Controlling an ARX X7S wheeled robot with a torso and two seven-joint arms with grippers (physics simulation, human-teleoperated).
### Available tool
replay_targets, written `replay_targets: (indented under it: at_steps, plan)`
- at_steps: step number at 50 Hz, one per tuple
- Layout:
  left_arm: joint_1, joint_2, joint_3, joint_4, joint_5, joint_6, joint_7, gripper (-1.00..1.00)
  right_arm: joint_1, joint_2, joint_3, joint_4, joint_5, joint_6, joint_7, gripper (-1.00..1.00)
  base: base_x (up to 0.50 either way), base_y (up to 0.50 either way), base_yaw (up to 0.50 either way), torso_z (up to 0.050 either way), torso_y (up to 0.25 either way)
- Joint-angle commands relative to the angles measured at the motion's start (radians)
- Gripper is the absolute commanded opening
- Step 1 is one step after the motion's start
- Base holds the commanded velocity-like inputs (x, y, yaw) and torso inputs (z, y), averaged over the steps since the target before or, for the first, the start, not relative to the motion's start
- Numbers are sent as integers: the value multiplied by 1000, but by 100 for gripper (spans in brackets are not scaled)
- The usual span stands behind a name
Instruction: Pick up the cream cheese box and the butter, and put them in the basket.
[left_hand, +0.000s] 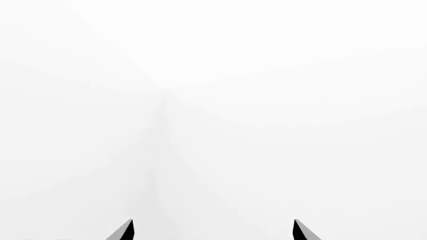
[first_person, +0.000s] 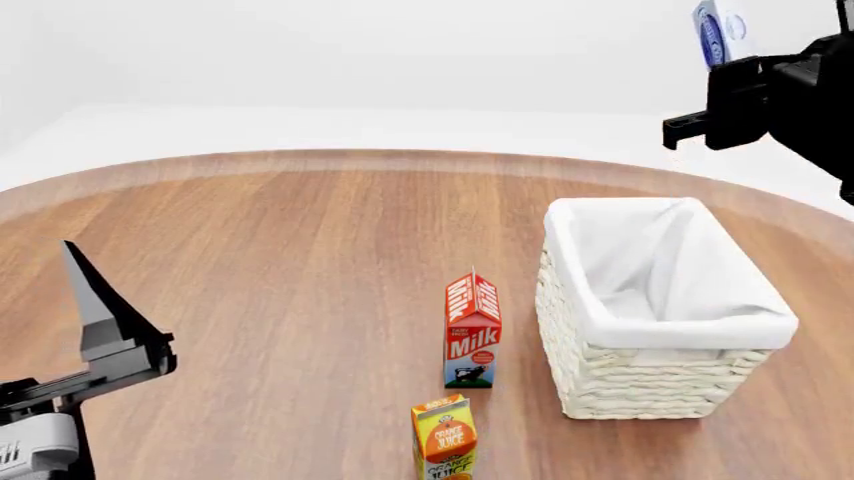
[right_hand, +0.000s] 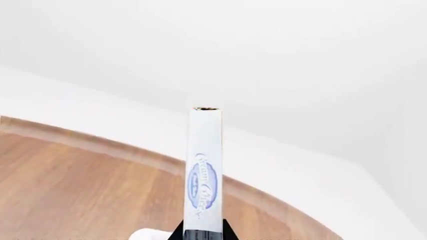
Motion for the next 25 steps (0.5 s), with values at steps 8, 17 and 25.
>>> replay_targets:
  at_steps: [8,17,25]
  plan:
    - [-3,16,-16,-4,4,-6,27,100,81,-104,-124,210,-192,-22,-224,-100,0,0,0,0,1]
    - [-5,13,-15,-3,0,-11,26,100,5,-97,-142,270,-184,-32,-252,-100,0,0,0,0,0]
    - [-9,12,-12,-6,-1,-15,25,100,-5,-115,-170,354,-232,-71,-280,-100,0,0,0,0,1]
